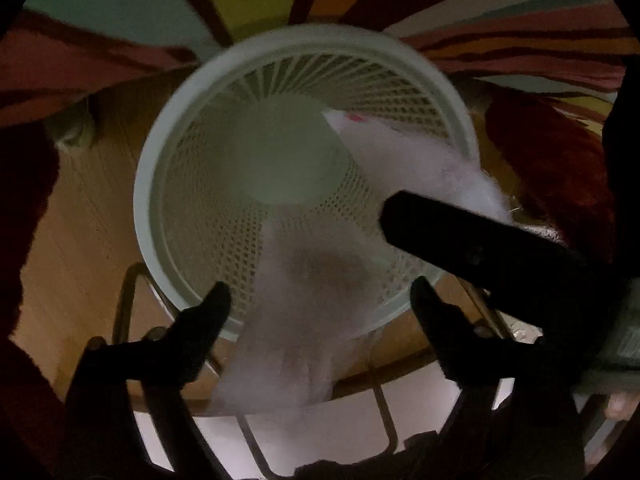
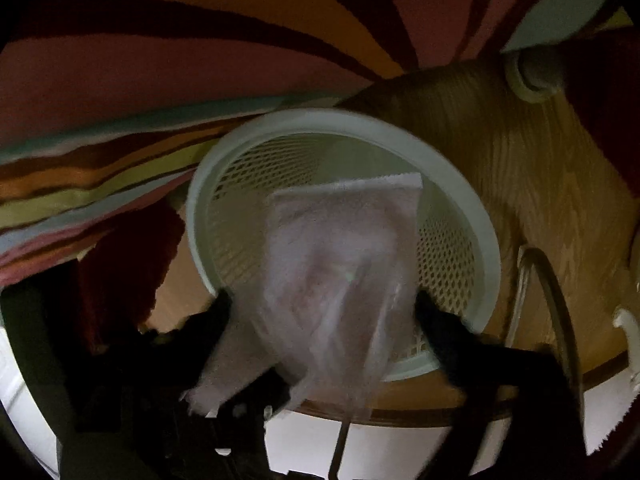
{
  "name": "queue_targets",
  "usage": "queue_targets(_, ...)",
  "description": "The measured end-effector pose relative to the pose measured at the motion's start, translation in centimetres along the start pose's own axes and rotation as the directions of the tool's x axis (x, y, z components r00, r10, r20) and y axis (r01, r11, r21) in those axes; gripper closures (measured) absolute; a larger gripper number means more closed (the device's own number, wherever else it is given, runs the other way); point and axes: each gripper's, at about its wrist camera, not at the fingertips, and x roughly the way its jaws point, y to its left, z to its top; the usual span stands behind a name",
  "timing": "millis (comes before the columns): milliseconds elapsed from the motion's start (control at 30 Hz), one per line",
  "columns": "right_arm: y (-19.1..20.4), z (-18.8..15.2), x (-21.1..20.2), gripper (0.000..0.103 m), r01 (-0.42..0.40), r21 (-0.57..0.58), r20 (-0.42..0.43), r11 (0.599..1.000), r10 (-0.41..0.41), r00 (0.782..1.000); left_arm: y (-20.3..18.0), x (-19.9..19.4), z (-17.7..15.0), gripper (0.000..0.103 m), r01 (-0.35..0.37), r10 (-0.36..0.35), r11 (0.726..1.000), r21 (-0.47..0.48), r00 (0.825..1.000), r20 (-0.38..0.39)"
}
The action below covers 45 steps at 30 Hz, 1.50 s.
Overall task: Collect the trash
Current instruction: 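Lower both packets over the wastebasket and open both tools, then raise both tools from the wastebasket back toward the bed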
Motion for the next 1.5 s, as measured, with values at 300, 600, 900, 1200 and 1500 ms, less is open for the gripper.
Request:
queue_targets(300,-0.5,0.0,0.2,0.008,0.014,0.051,-0.001,0.999,-0.014,1.000,1.2,0.4,0.6,0.014,0.025,-0.026,0.996,-0.082,1.000,-0.011)
queue_targets(600,-1.3,-0.7,-0.9,0.008,0.002,0.080,-0.004,0.997,-0.001,1.000,1.3,0.6,-0.8,0.014,0.051,-0.058,0.994,-0.094,0.996,-0.075)
queue_targets(900,-0.2,-2.0,-2.2,0.008,-0.012,0.030,0.036,0.999,0.011,0.999,1.6,-2.3,-3.0,0.014,0.042,-0.043,0.997,-0.063,0.999,-0.016)
queue_targets(1200,0.7,-4.5,-6.6,0.008,-0.069,-0.062,0.175,0.996,0.079,0.981,0.7,-4.8,-5.3,0.014,-0.037,0.038,0.999,-0.009,0.998,0.046)
queue_targets(1500,2.7,-6.9,-10.7,0.008,-0.019,-0.186,0.355,0.982,0.085,0.931,-0.3,-9.9,-8.3,0.014,-0.111,0.094,0.992,0.058,0.964,0.247)
